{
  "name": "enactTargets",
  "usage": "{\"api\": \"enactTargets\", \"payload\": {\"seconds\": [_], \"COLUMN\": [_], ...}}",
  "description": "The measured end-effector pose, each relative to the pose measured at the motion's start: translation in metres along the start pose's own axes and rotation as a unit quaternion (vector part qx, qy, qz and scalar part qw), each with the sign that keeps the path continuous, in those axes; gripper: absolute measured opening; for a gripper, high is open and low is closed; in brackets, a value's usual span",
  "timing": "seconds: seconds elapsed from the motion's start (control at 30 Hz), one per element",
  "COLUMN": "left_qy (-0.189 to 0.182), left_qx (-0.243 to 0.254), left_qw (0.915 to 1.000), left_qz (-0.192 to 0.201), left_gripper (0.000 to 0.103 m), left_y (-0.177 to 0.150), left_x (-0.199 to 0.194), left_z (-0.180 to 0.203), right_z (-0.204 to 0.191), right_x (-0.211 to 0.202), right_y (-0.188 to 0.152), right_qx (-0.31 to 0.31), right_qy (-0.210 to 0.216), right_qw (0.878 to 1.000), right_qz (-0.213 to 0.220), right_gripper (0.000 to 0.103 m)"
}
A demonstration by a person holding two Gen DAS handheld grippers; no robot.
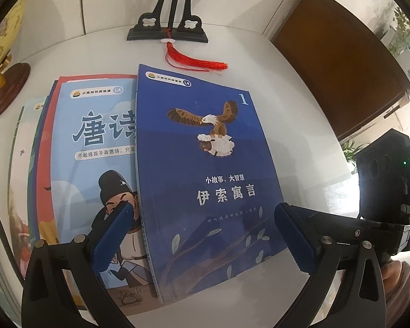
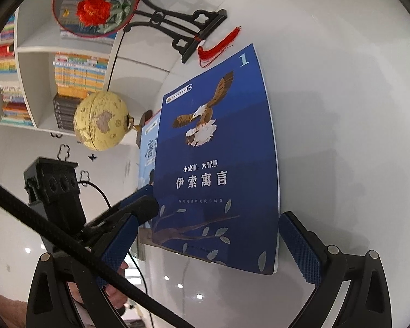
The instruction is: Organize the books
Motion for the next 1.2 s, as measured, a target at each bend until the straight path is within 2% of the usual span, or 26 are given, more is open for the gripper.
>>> {"api": "enactTargets", "payload": {"seconds": [0.47,0.63,1.2], "left_qy": [-0.002,-0.002,-0.002], "left_qx": [-0.007,-0.007,-0.007], "left_qw": [1.0000,1.0000,1.0000], "left_qz": [-0.005,-0.006,-0.006], "left_gripper": [0.102,0.102,0.102], "left_y": [-0.0002,-0.0002,-0.0004], "left_x": [0.0005,0.0005,0.0016], "left_z": [-0.0022,-0.0019,-0.0025], "right_z": [0.0033,0.0035,0.0012], "right_x": [-0.0003,-0.0009,-0.0001], "right_y": [0.0040,0.0037,0.0018], "right_qx": [0.023,0.025,-0.004], "right_qy": [0.010,0.008,0.001], "right_qw": [1.000,1.000,1.000], "right_qz": [-0.013,-0.005,-0.007], "right_gripper": [0.103,0.103,0.103]}}
Point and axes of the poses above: each gripper's, at about its wrist camera, not at the fingertips, and x roughly the way its jaws point, z to its right, y to its top, the point moved 7 cm from there along x, roughly the way its jaws point, and after that the axes turned 11 degrees about y, right-handed, at the moved point
